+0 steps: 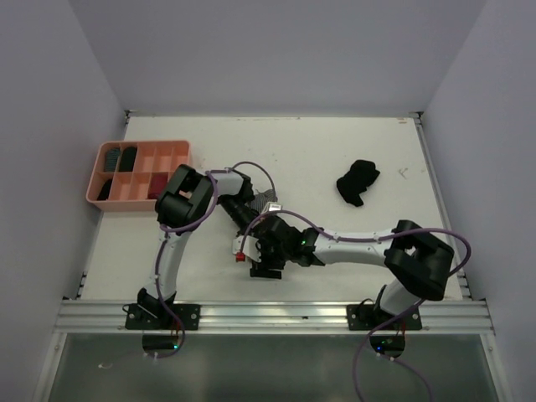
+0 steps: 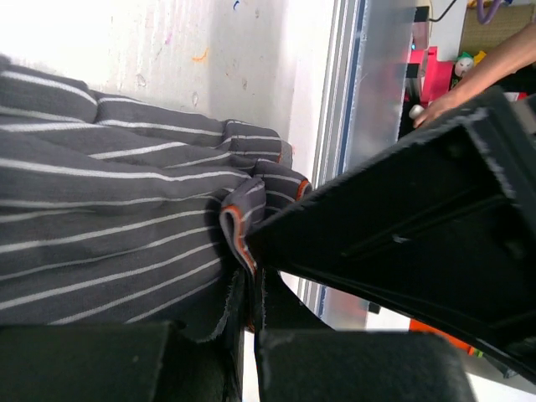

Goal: Roll the underwear

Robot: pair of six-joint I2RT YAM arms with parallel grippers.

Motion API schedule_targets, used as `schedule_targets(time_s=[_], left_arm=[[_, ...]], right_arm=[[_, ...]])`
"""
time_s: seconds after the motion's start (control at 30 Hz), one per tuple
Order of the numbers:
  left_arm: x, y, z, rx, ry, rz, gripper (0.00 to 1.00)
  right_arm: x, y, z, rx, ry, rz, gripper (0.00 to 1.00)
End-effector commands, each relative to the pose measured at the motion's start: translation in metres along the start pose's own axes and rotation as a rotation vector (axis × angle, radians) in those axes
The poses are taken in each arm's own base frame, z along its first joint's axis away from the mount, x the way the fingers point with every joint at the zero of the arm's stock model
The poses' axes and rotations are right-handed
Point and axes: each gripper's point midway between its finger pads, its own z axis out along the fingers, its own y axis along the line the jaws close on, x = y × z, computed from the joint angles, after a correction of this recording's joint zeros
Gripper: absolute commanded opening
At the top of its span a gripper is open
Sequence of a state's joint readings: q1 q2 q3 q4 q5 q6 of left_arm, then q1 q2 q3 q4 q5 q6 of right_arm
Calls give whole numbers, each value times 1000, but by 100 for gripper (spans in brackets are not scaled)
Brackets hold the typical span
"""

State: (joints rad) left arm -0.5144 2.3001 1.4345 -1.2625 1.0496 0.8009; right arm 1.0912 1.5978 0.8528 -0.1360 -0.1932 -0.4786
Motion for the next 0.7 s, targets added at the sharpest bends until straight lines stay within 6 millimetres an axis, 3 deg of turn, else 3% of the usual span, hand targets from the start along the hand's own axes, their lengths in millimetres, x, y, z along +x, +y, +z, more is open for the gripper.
schedule_targets(time_s=[0.0, 0.2, 0.33, 0.37, 0.43, 0.53, 0.57, 0.6, 0.67], left_arm=[[13, 66, -1, -172, 96, 133, 0], [12, 71, -6, -176, 69, 113, 0], [10, 71, -7, -181, 64, 114, 0], [8, 70, -8, -186, 58, 118, 2], [3, 66, -13, -205, 40, 140, 15], [-13, 54, -25, -272, -19, 216, 38], [-17, 49, -28, -284, -37, 237, 39], [-22, 44, -33, -292, -58, 262, 41], [-36, 27, -49, -308, -129, 321, 47]], right_arm=[[-9, -2, 11, 11, -59, -4, 71], [8, -3, 23, 32, -38, -17, 59], [20, 0, 30, 31, -23, -30, 22], [21, 1, 31, 24, -24, -32, 16], [23, 3, 32, 11, -26, -35, 1], [16, 2, 29, -46, -56, 10, 0], [16, 10, 27, -119, -63, 43, 0], [10, 0, 24, -133, -85, 77, 0], [21, -1, 20, -217, -57, 149, 0]])
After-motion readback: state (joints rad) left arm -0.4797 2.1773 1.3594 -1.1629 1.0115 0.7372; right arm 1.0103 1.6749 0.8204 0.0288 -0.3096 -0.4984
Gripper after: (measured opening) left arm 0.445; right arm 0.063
